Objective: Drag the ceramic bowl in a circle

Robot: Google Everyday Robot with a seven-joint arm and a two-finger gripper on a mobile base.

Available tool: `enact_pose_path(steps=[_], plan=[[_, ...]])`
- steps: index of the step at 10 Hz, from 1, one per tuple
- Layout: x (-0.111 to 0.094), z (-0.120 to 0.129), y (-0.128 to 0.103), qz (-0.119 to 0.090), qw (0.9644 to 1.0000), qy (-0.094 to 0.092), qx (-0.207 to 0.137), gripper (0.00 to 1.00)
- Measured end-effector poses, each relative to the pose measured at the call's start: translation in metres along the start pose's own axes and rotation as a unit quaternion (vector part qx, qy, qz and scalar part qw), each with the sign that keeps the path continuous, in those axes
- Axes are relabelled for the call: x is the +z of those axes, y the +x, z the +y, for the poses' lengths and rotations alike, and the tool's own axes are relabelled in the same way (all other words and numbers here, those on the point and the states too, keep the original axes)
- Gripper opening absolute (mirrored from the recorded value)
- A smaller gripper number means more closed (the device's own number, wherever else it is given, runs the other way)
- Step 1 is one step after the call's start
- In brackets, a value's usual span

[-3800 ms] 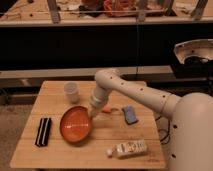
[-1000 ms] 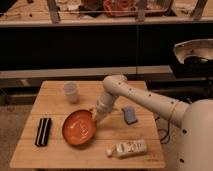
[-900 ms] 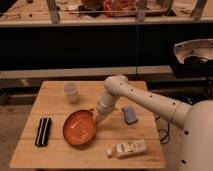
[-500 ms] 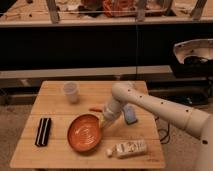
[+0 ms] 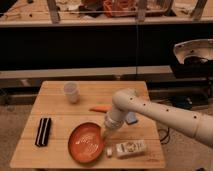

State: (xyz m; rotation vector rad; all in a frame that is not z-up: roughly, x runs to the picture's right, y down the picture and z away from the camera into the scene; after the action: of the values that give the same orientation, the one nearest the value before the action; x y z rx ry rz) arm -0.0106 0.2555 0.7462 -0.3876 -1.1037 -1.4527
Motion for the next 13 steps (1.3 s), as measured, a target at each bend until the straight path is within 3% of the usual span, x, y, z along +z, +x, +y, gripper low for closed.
enact_pose_path(steps=[4,7,10,13], plan=[[0.014,-0.056,0.007,-0.011,0.9979,-0.006,-0.064,0.0],[0.011,-0.075,0.025,-0.011,0.9953,-0.004,-0.097,0.0],[0.007,-0.074,0.066,-0.015,0.9948,0.005,-0.101,0.0],[-0.001,-0.052,0.105,-0.013,0.9968,0.01,-0.078,0.0]])
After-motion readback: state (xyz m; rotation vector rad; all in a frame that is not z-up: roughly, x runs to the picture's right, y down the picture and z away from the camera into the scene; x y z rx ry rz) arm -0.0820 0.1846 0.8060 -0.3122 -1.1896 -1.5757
